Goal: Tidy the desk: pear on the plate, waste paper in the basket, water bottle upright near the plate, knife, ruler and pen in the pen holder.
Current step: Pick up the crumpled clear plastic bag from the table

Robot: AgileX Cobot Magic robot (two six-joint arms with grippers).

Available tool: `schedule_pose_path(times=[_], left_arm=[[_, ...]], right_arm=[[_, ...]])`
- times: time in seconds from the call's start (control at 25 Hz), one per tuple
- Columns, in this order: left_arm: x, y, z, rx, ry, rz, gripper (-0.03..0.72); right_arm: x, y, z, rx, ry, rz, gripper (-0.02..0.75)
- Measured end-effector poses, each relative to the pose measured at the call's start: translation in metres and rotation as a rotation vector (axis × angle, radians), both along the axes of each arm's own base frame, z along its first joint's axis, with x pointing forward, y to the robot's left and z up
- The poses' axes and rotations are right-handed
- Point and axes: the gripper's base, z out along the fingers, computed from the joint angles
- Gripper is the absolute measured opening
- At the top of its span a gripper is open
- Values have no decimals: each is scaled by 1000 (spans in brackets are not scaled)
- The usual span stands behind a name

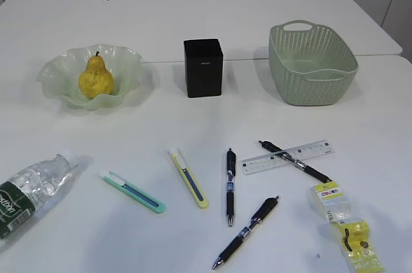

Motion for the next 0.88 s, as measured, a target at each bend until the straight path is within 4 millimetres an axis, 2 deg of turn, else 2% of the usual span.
schedule_pose_path(times=[0.24, 0.48, 0.68, 0.88], left_arm=[[-38, 8, -1, 38, 32, -21, 516], [-74, 22, -5, 58, 63, -20, 516], [-105, 35, -6, 60, 69, -20, 516], [-132, 43, -10, 34, 82, -27, 516]], right_arm=[[2, 1, -2, 7, 31, 2, 532], [26, 6, -15, 23, 171, 17, 532], [44, 9, -10, 19, 242, 23, 532], [70, 14, -4, 24, 384, 32, 532]])
